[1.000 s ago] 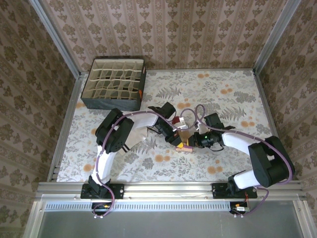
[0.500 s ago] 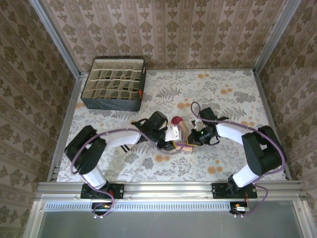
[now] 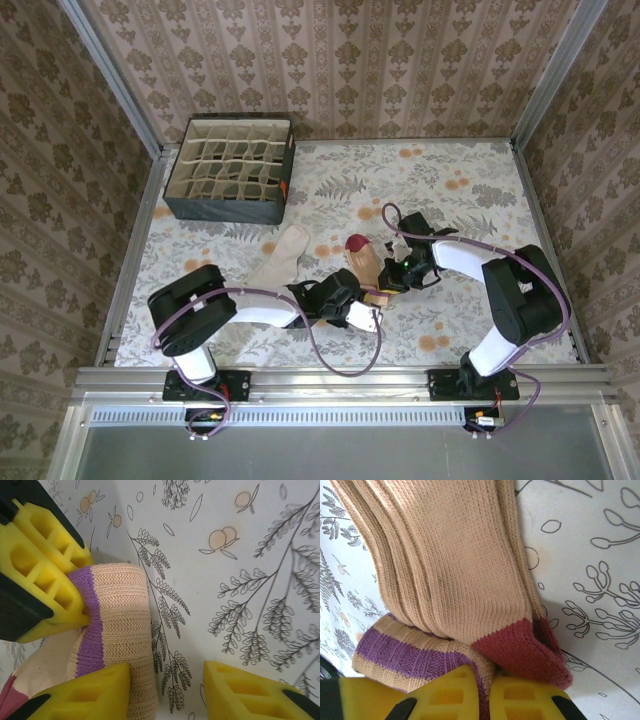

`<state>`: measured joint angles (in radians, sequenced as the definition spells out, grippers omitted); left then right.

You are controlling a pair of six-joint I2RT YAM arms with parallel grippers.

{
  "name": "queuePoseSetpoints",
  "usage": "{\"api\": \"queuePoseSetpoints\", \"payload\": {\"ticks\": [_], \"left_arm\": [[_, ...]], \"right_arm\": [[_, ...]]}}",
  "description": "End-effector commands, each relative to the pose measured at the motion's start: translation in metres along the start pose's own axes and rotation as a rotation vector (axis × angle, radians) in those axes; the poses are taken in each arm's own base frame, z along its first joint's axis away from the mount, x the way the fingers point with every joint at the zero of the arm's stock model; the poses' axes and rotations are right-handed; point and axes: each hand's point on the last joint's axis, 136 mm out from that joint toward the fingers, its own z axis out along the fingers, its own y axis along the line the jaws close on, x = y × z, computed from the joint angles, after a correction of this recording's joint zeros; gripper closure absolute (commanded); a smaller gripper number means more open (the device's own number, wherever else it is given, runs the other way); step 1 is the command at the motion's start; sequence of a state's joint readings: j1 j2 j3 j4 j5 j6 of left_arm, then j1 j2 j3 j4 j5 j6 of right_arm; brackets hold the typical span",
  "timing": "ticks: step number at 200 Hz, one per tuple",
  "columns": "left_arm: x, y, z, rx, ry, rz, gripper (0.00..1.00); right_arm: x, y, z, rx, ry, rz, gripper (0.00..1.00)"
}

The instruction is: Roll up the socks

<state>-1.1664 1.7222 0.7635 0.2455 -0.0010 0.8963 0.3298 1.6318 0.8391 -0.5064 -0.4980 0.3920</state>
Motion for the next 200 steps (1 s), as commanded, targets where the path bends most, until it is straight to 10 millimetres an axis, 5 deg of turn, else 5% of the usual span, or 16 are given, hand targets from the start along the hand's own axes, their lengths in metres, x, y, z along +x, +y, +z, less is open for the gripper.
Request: {"api": "queuePoseSetpoints", "payload": {"ticks": [1,47,82,112,135,200], "left_arm": [[0.003,0.020,0.006,-0.082,0.049,0.047,0.58],[0.021,0.019,0.024,-0.049,0.137,0.017,0.58],[0.027,0.004,0.028,0.143,0.162,-0.110,0.83],[0.026,-0.008,0.017,0.336,0.126,-0.295,1.00],[0.025,-0.016,0.008,0.447,0.110,-0.412,1.00],[0.015,-0.002,-0.003,0.652,-0.067,-0.844,1.00]], "right_arm": [[0.023,-0.037,0.010,0.150,0.089,0.049,1.00],[0.025,-0.033,0.014,0.120,0.118,0.050,0.98],[0.024,-0.024,0.011,0.074,0.117,0.050,0.91],[0.017,-0.014,-0.001,0.012,0.060,0.059,0.72],[0.006,-0.006,-0.017,-0.039,-0.031,0.058,0.57],[-0.010,0.011,-0.055,-0.080,-0.268,-0.055,0.54]]}}
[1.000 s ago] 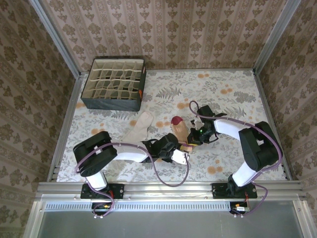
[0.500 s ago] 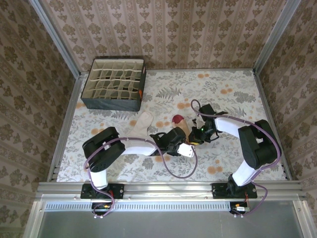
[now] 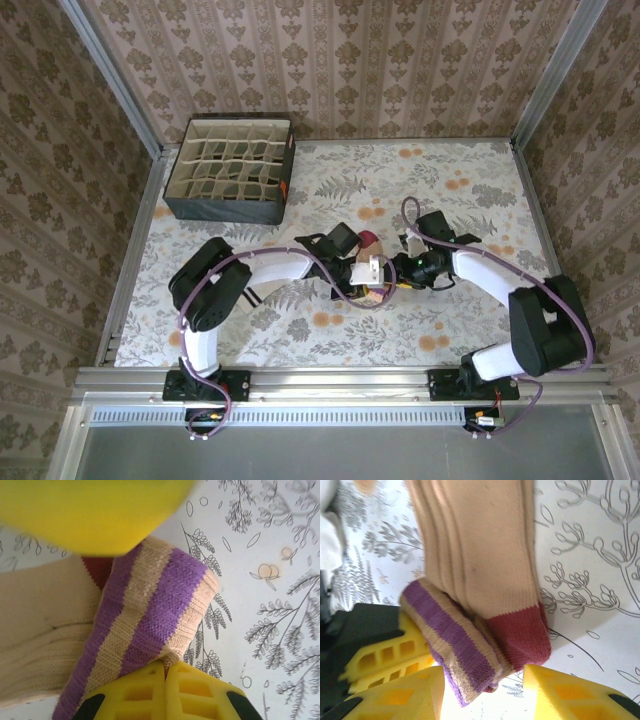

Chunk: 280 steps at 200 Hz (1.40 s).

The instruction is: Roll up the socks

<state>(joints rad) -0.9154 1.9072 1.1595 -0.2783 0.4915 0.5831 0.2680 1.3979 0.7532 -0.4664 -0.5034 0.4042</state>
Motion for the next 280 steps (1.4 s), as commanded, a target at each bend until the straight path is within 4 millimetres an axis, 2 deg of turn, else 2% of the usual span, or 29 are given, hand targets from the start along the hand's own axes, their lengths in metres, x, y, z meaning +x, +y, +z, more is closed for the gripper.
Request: {"api": "queuePoseSetpoints", "payload": {"ticks": [1,38,66,87,113,141,151,167,193,205,216,238,280], "left_arm": [[0.017,-0.025,0.003,0.221,0.000,-0.272,1.00],[0.005,-0.014,-0.004,0.305,-0.082,-0.422,1.00],[0.005,-0.011,-0.003,0.329,-0.076,-0.448,1.00],[0.005,-0.010,-0.001,0.345,-0.063,-0.466,1.00],[0.005,-0.009,0.000,0.367,-0.067,-0.504,1.00],[0.004,-0.005,0.000,0.393,-0.086,-0.565,1.00],[0.004,-0.003,-0.001,0.394,-0.090,-0.576,1.00],[0.005,-0.002,-0.002,0.387,-0.084,-0.578,1.00],[0.008,-0.002,-0.004,0.349,-0.080,-0.531,1.00],[0.008,-0.003,-0.007,0.322,-0.089,-0.483,1.00],[0.006,-0.004,-0.010,0.287,-0.097,-0.421,0.95],[0.000,-0.009,-0.018,0.193,-0.131,-0.264,0.86],[-0.011,-0.015,-0.032,-0.074,-0.193,0.102,0.70]], "right_arm": [[-0.006,0.004,-0.010,-0.019,-0.088,-0.032,0.54],[-0.011,0.015,-0.022,-0.050,-0.194,-0.122,0.50],[-0.017,0.022,-0.020,-0.074,-0.232,-0.183,0.47],[-0.020,0.029,-0.010,-0.090,-0.206,-0.198,0.45],[-0.013,0.030,0.008,-0.078,-0.140,-0.214,0.44],[-0.009,0.023,0.019,-0.041,-0.117,-0.220,0.44],[-0.005,0.014,0.029,-0.014,-0.077,-0.201,0.44],[-0.003,0.004,0.035,0.034,-0.048,-0.171,0.50],[0.002,-0.010,0.043,0.093,0.010,-0.125,0.80],[0.005,-0.015,0.046,0.113,0.035,-0.101,0.88],[0.007,-0.019,0.049,0.128,0.056,-0.079,0.94],[0.015,-0.024,0.053,0.141,0.119,-0.033,1.00],[0.029,-0.032,0.059,0.163,0.237,0.043,1.00]]}}
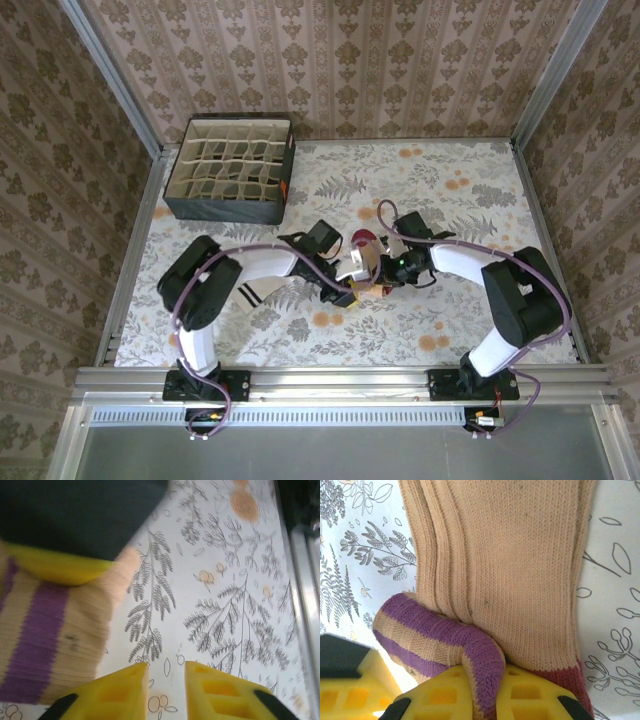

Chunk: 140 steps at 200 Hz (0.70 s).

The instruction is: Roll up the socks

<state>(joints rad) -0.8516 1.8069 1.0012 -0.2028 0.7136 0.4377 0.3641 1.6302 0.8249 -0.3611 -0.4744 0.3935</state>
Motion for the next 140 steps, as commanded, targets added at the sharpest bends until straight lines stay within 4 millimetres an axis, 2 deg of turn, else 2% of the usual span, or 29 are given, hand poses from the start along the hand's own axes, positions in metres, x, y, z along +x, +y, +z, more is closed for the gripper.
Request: {"api": "queuePoseSetpoints", "payload": {"ticks": [1,23,62,82,140], "left_arm": [[-0.023,0.008,-0.010,-0.196,-0.053,0.307,0.70],[-0.025,0.003,-0.009,-0.321,-0.030,0.492,0.63],[-0.030,0.020,-0.009,-0.503,0.007,0.622,0.51],[-0.028,0.029,-0.004,-0.518,0.037,0.630,0.50],[-0.023,0.035,0.010,-0.512,0.061,0.677,0.51]], "right_arm": [[0.036,-0.033,0.012,0.122,0.159,0.111,1.00],[0.038,-0.035,0.013,0.127,0.186,0.131,1.00],[0.046,-0.034,0.016,0.096,0.253,0.169,1.00],[0.049,-0.033,0.019,0.073,0.277,0.185,1.00],[0.054,-0.030,0.021,0.025,0.319,0.210,1.00]]}}
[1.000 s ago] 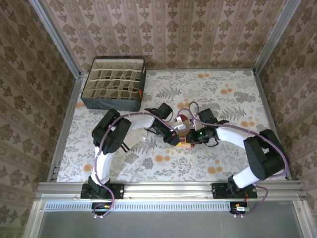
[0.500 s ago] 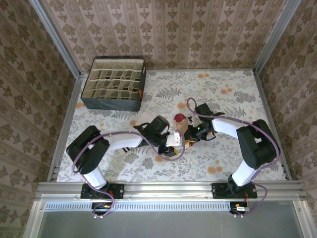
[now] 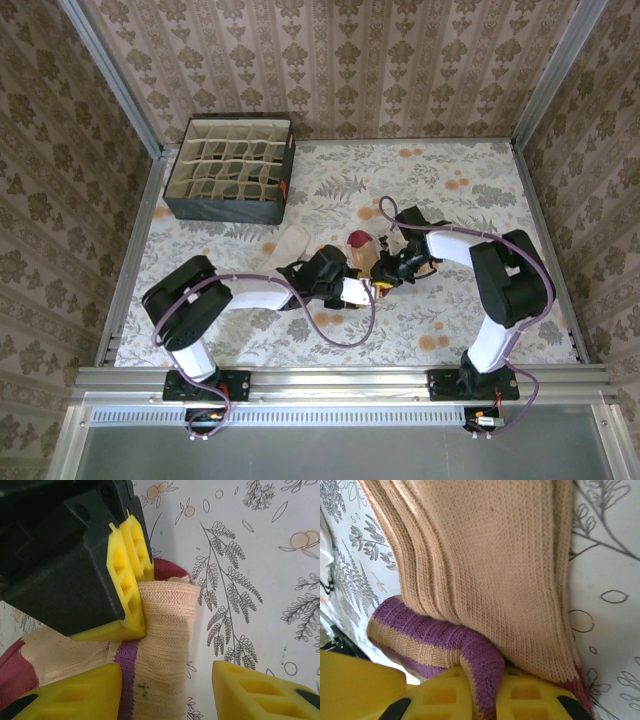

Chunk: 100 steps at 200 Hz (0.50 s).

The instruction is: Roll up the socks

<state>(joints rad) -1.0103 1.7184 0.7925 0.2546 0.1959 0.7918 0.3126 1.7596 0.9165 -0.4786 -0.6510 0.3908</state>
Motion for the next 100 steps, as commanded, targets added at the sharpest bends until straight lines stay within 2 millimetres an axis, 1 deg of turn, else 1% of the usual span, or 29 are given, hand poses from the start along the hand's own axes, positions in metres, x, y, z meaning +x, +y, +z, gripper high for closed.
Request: {"api": "queuePoseSetpoints", "payload": {"ticks": [1,21,41,59,75,88,100], "left_arm": [[-0.006,0.007,0.006,-0.027,-0.004,0.065,0.52],[0.002,0.001,0.013,-0.003,0.026,0.072,0.52],[0.011,-0.008,0.019,0.035,0.058,0.076,0.55],[0.018,-0.015,0.023,0.065,0.072,0.066,0.62],[0.022,-0.023,0.024,0.120,0.099,0.035,0.72],[0.022,-0.028,0.023,0.188,0.123,-0.008,0.83],[0.021,-0.031,0.022,0.248,0.143,-0.062,0.92]], "right_arm": [[0.040,-0.041,0.016,0.137,0.146,0.106,1.00],[0.040,-0.040,0.015,0.127,0.147,0.105,1.00],[0.041,-0.039,0.012,0.121,0.142,0.105,1.00],[0.041,-0.032,0.008,0.094,0.133,0.101,1.00],[0.042,-0.026,0.002,0.078,0.124,0.096,0.97],[0.042,-0.022,-0.003,0.075,0.112,0.088,0.89],[0.041,-0.020,-0.009,0.079,0.086,0.075,0.75]]}}
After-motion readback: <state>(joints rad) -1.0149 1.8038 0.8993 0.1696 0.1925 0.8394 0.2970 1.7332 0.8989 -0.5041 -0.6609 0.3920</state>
